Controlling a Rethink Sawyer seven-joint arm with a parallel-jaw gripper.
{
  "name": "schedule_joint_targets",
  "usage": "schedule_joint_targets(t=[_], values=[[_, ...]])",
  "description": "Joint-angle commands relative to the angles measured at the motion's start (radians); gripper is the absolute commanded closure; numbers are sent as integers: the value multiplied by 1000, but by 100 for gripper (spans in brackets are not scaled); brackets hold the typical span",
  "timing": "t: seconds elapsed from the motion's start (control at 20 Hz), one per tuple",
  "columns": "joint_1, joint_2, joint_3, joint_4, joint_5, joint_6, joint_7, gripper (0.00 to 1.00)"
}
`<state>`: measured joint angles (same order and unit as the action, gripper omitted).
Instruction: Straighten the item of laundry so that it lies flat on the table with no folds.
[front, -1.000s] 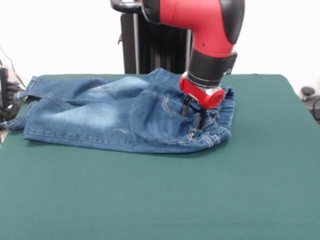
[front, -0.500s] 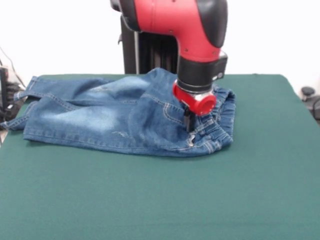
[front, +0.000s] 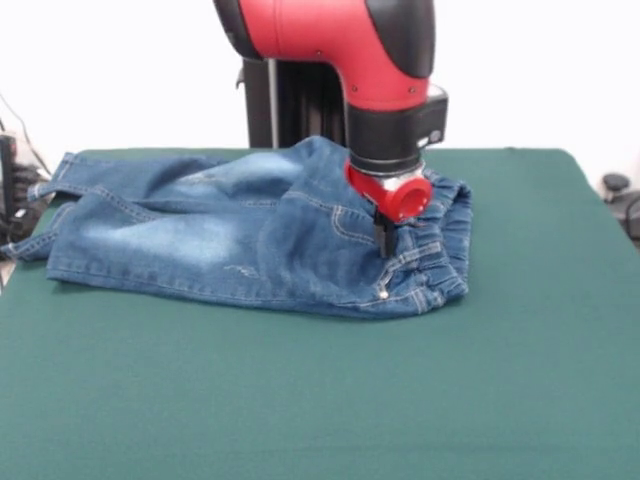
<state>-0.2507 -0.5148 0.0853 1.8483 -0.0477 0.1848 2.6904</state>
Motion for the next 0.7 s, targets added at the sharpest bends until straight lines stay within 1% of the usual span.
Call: schedule_joint_targets(t=[0.05,0.15,0.3,0.4,0.5,0.7], values=[[1,-40,218,49,47,-37,78,100],[26,-22,213,33,67,-62,111,100],[100,8,170,3,115,-94,180,100],[141,14,145,-7,153,-88,209,100],[147,14,148,-3,173,-80,207,100],[122,32,181,14,181,-108,175,100]])
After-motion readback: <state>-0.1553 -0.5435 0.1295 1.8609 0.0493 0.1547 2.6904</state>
